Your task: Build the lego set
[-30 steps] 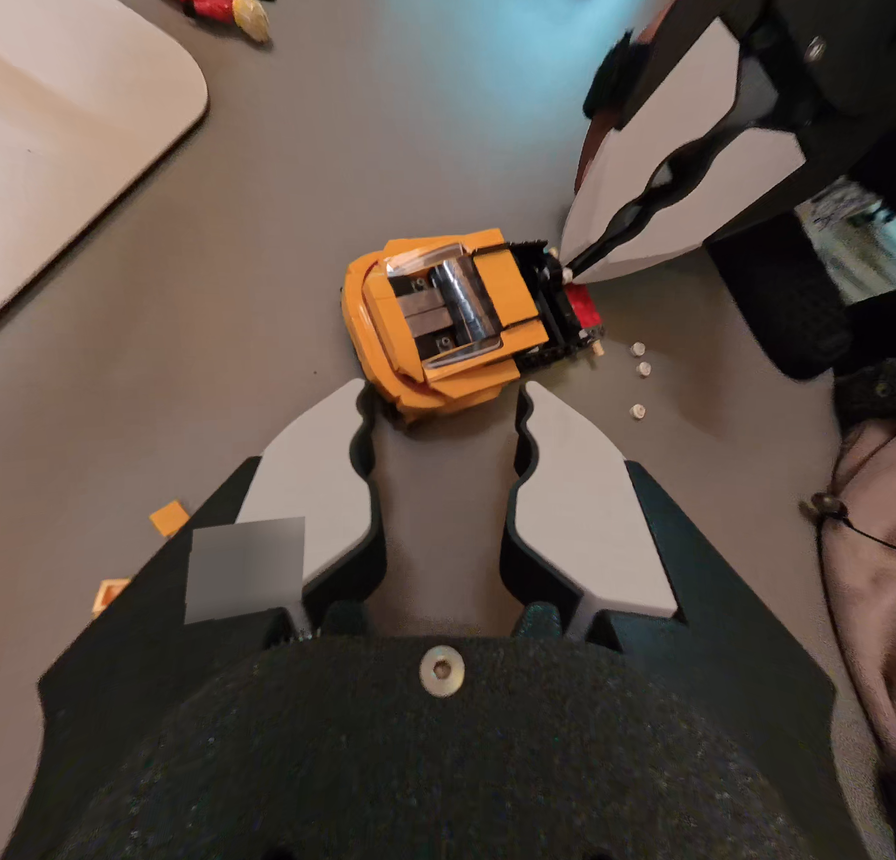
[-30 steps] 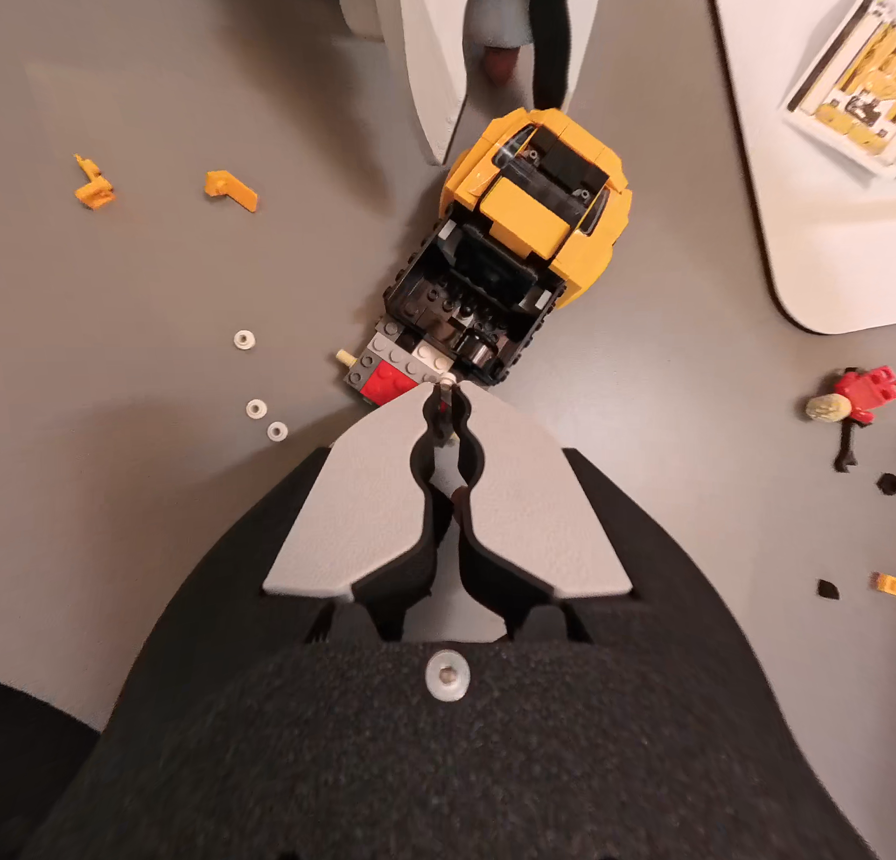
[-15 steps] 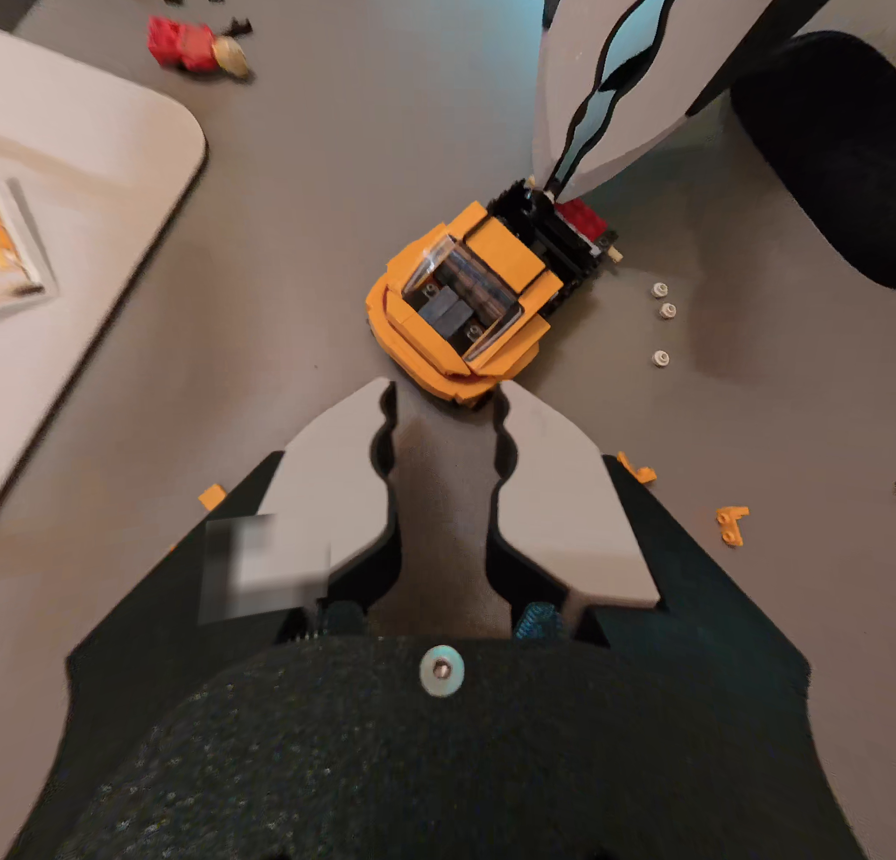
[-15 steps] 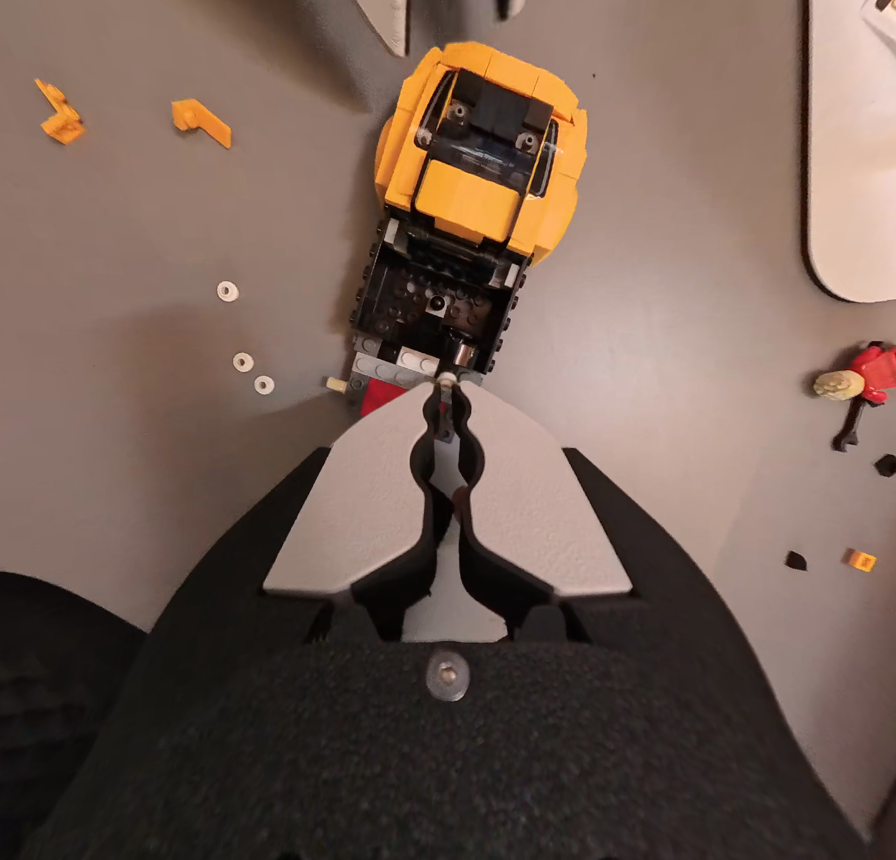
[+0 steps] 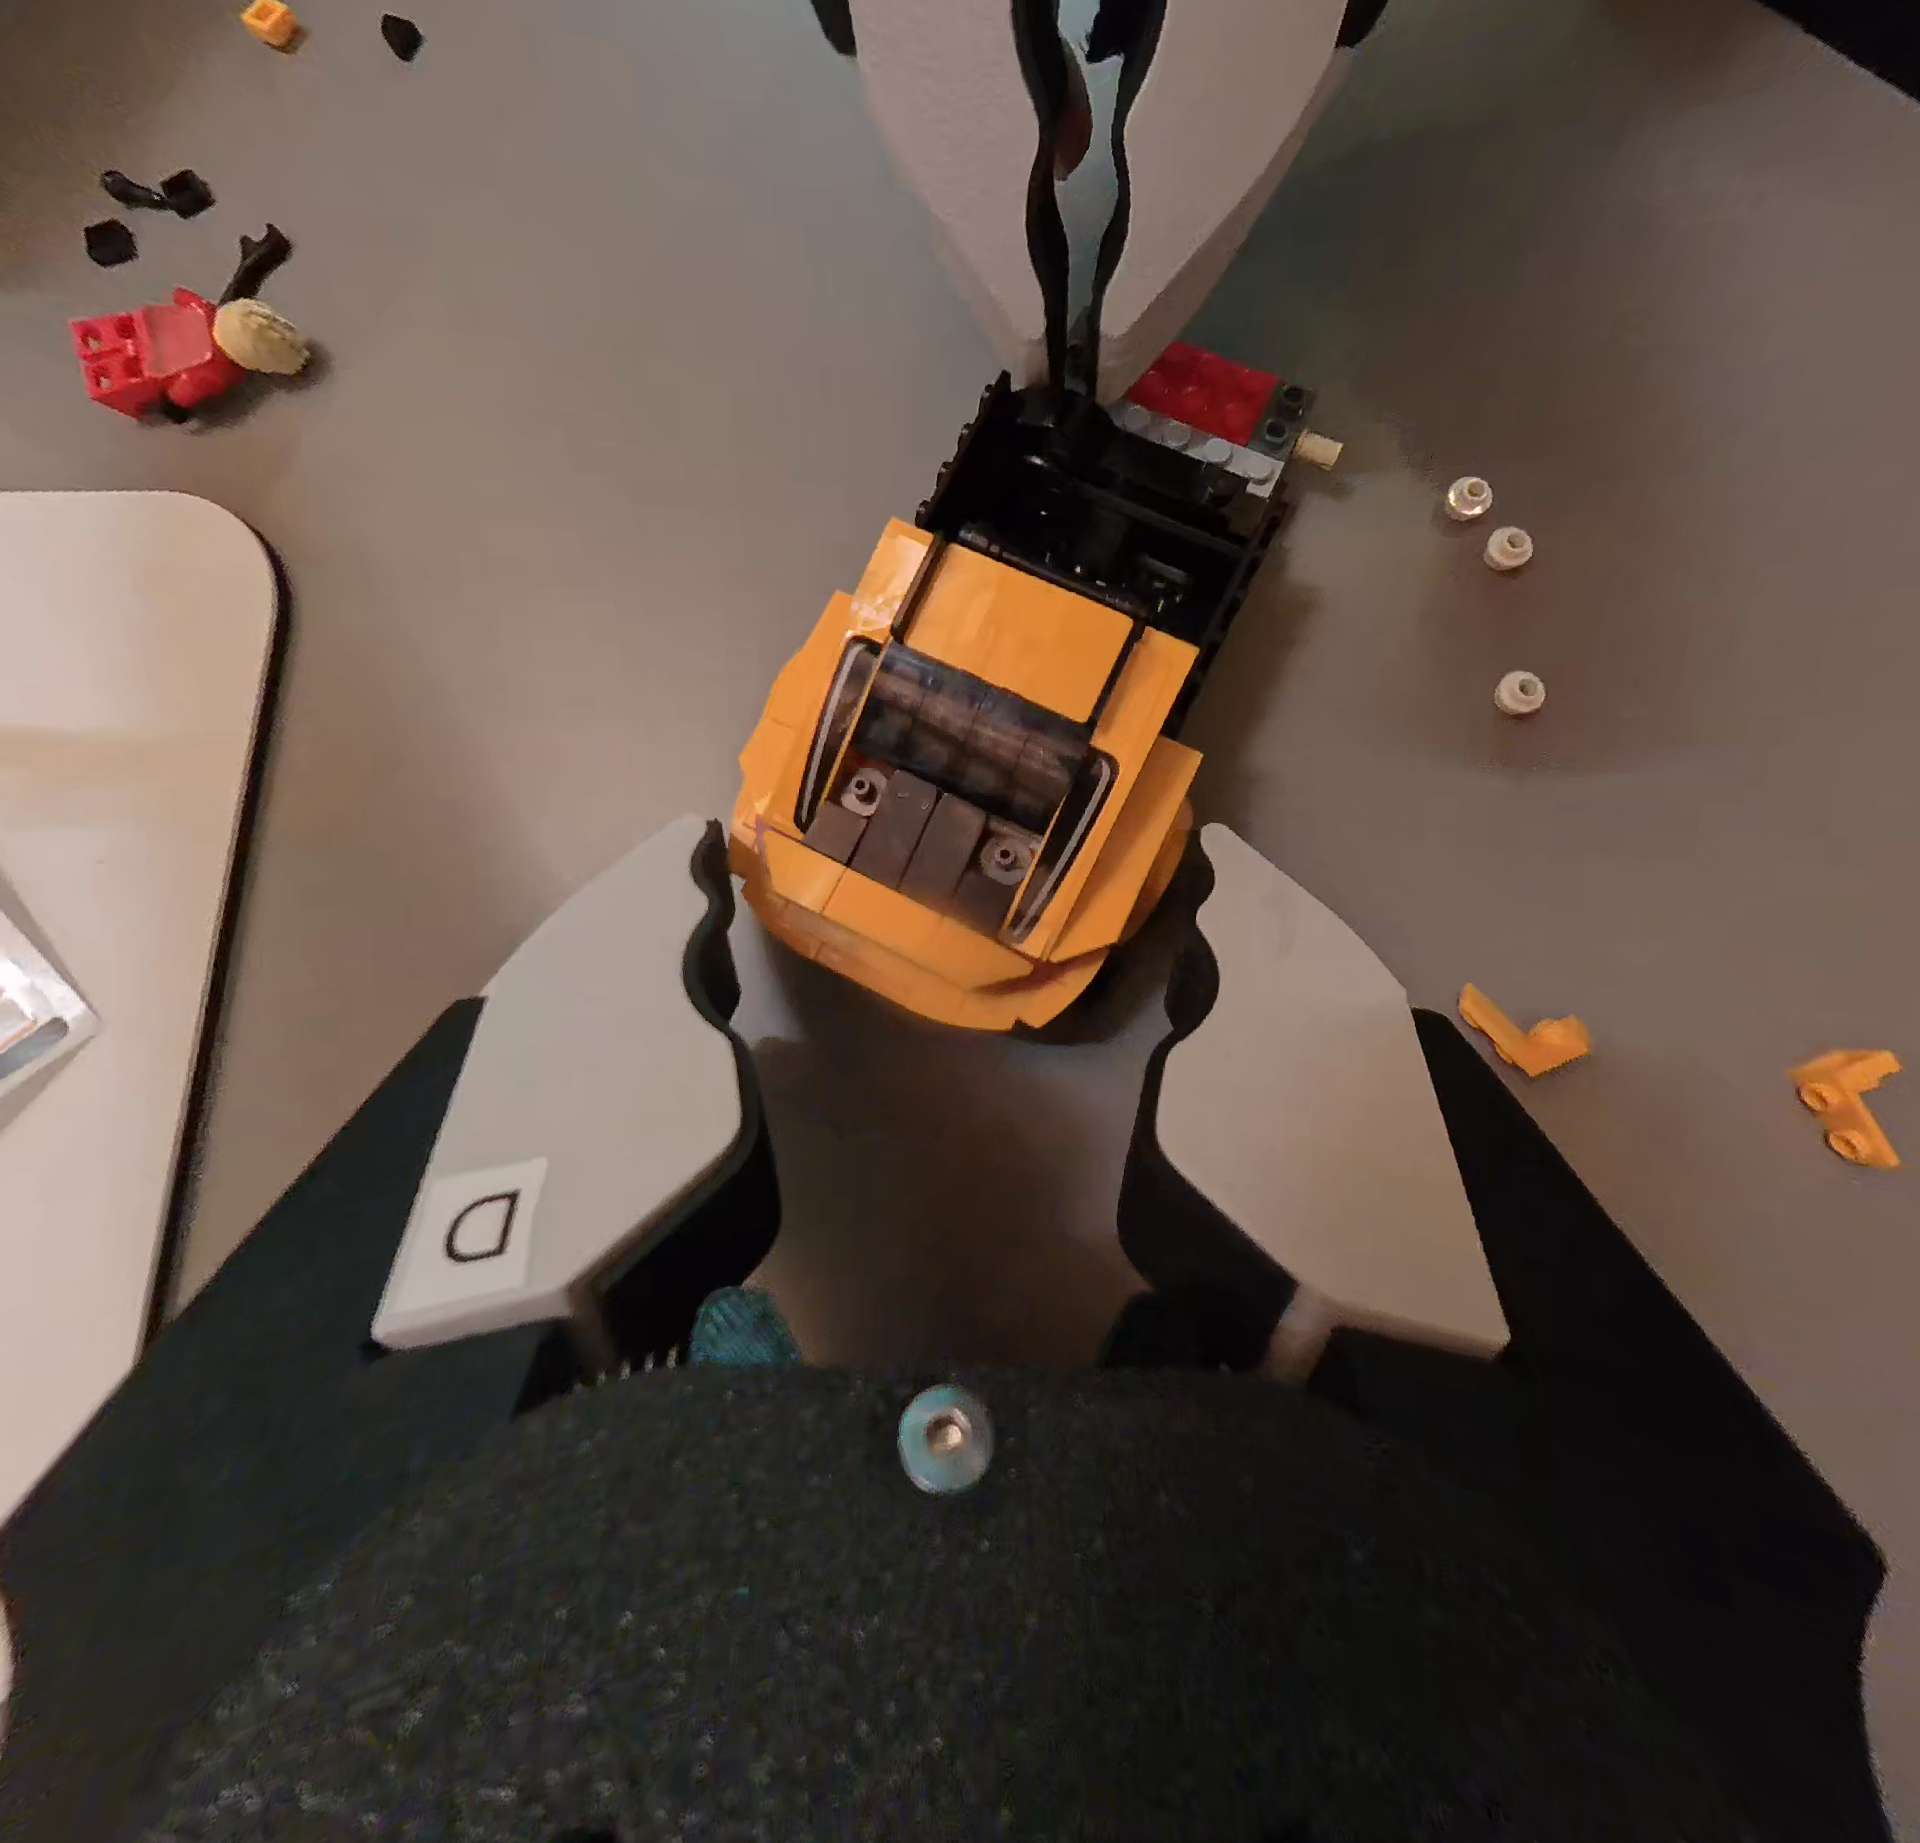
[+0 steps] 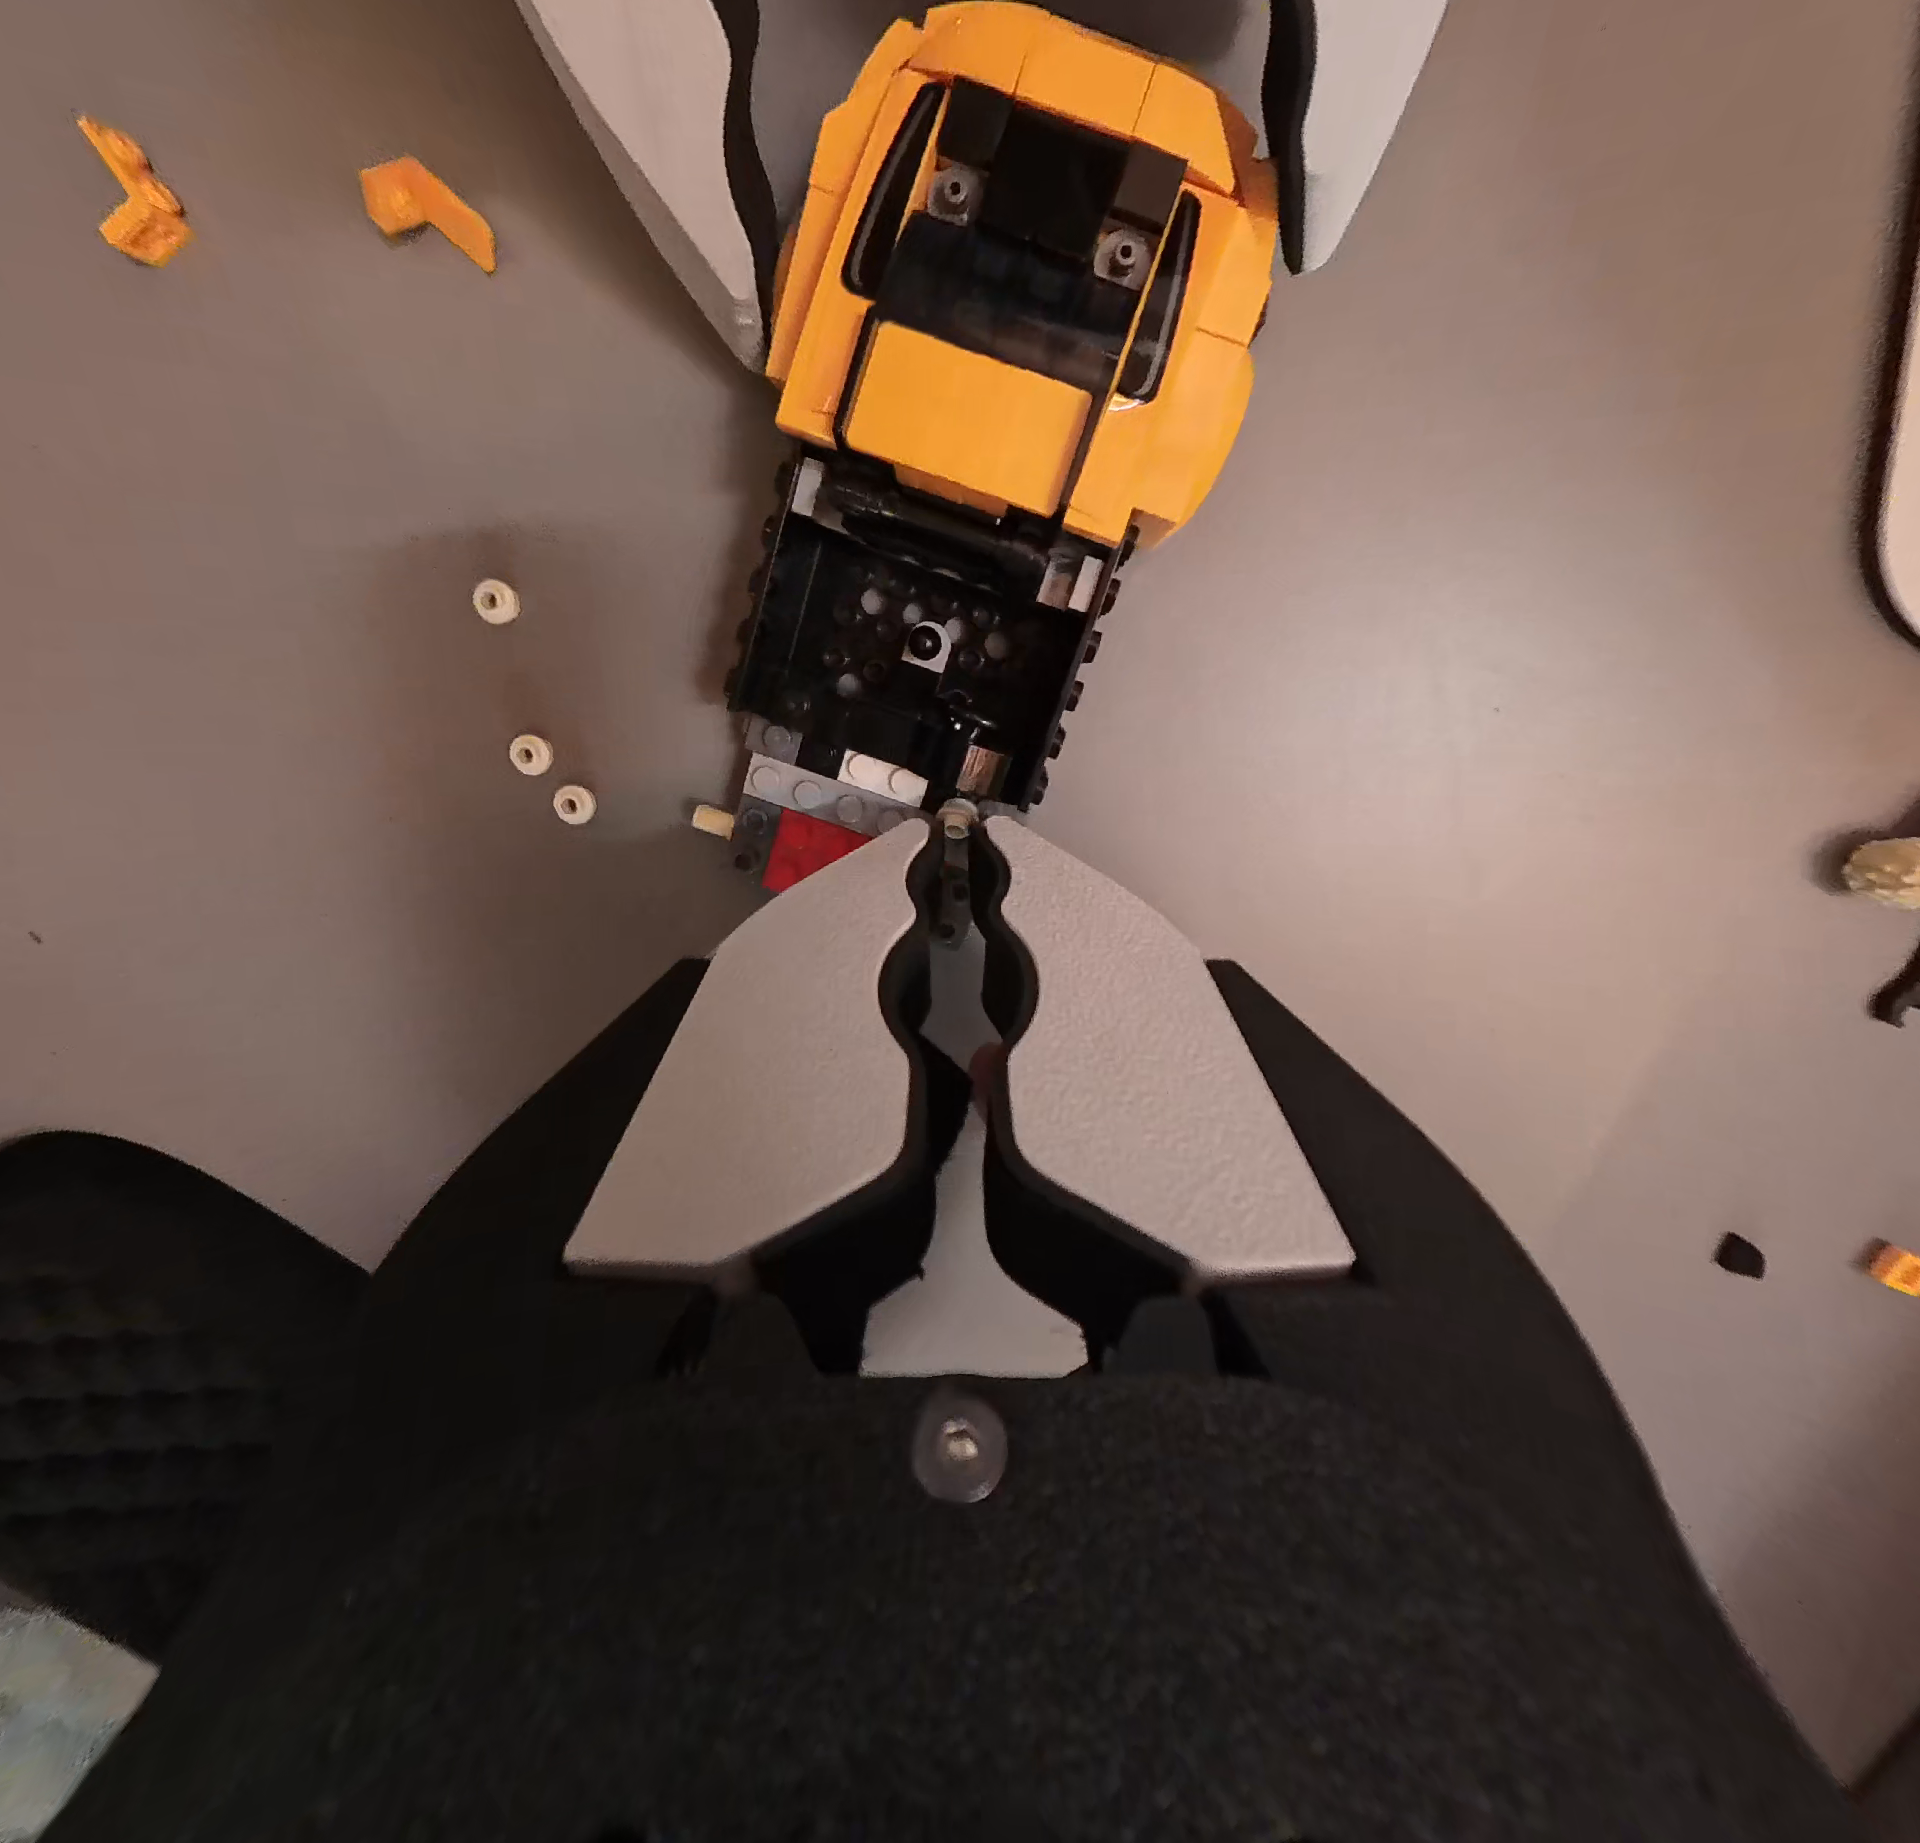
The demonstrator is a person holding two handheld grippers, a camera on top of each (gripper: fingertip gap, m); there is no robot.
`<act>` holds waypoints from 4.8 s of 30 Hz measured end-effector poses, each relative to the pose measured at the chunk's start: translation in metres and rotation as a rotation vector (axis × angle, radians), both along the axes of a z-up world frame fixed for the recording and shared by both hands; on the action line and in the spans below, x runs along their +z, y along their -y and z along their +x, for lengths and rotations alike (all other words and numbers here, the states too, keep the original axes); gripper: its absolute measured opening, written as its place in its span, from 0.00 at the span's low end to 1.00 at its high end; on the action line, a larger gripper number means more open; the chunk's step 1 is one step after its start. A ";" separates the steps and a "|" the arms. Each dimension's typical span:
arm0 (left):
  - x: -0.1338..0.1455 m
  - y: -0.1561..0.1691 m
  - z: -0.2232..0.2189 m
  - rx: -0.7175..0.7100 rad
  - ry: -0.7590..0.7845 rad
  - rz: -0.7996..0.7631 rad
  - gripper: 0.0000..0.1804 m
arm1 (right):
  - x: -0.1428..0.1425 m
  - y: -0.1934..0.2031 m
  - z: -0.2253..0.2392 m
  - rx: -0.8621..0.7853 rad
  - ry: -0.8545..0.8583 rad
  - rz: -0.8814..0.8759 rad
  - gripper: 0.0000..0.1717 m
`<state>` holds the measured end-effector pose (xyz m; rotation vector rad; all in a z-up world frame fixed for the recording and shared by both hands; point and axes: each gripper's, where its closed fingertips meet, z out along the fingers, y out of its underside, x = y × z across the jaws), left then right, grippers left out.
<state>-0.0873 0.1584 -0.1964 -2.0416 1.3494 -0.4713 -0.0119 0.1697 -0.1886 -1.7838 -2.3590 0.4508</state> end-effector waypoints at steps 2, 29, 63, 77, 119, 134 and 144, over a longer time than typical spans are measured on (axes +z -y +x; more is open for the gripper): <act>0.000 0.002 -0.001 0.005 -0.001 0.000 0.45 | 0.000 0.002 -0.001 0.012 0.017 -0.005 0.02; 0.000 0.008 -0.010 0.021 -0.005 -0.006 0.45 | 0.000 0.007 -0.011 -0.148 0.007 -0.107 0.03; 0.000 0.009 -0.008 0.032 -0.017 -0.013 0.45 | -0.001 0.008 -0.013 -0.305 -0.033 -0.092 0.03; 0.000 0.009 -0.010 0.025 -0.013 -0.012 0.44 | -0.002 0.008 -0.014 -0.243 -0.009 -0.023 0.03; -0.001 0.009 -0.011 0.032 -0.016 -0.010 0.44 | -0.001 0.007 -0.017 -0.237 -0.033 -0.096 0.03; -0.001 0.009 -0.012 0.033 -0.006 -0.011 0.44 | -0.001 0.007 -0.017 -0.195 -0.145 -0.026 0.03; -0.001 0.009 -0.013 0.030 0.006 -0.016 0.44 | 0.007 0.009 -0.016 -0.220 -0.315 -0.032 0.07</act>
